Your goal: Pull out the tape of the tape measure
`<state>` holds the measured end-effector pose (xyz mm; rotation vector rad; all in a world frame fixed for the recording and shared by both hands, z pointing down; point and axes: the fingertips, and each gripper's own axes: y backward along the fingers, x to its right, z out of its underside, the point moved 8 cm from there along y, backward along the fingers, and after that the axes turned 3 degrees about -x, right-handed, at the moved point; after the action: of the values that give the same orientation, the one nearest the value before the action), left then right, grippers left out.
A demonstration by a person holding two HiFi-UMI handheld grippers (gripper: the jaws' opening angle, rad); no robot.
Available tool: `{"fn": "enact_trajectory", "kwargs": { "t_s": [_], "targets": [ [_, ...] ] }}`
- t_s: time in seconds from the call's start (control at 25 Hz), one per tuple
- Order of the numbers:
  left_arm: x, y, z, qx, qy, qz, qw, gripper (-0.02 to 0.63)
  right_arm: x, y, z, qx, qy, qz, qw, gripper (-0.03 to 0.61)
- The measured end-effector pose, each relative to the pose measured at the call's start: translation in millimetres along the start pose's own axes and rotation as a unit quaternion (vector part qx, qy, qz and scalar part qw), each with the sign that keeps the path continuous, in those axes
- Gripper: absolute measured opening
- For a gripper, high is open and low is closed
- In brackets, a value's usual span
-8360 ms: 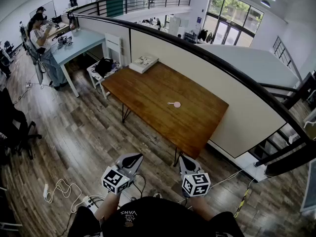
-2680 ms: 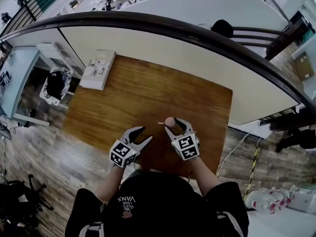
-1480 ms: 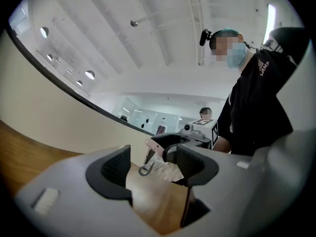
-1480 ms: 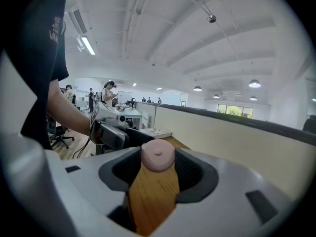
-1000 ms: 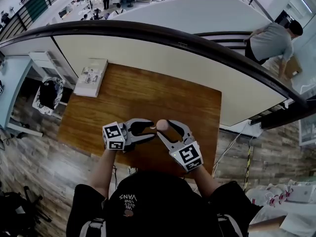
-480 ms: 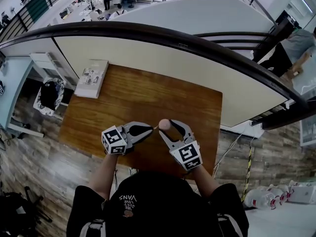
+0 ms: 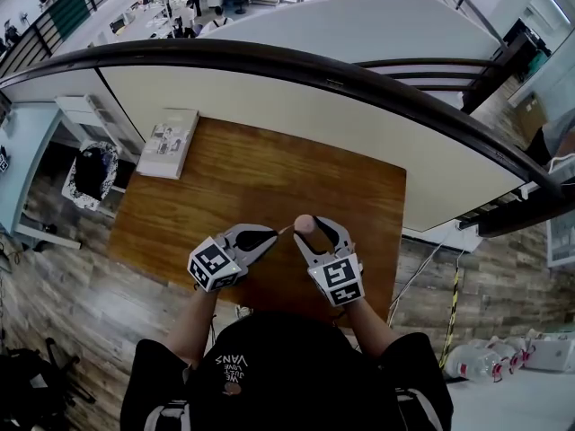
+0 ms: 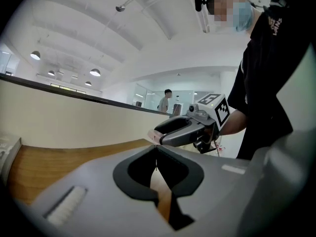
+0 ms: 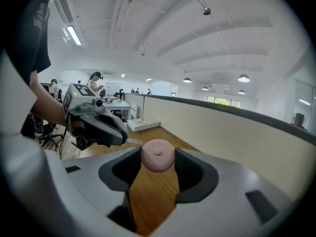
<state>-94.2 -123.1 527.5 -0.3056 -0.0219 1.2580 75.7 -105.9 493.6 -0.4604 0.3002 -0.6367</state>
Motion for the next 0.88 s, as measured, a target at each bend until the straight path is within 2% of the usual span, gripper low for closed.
{"fn": "enact_trajectory", "kwargs": {
  "t_s": [0.36, 0.56, 0.88],
  "targets": [
    [5, 11, 5, -0.028, -0.005, -0.033, 0.9991, 0.014, 13, -2, 16, -0.025, -0.021, 0.042, 0.999, 0.216],
    [7, 17, 12, -0.034, -0.003, -0.046, 0.9983, 0.014, 11, -5, 21, -0.036, -0.023, 0.041, 0.998, 0.216],
    [14, 20, 16, -0.05, -0.016, -0.058, 0.997, 0.014, 10, -17, 32, -0.05, -0.046, 0.066, 0.995, 0.216]
  ]
}}
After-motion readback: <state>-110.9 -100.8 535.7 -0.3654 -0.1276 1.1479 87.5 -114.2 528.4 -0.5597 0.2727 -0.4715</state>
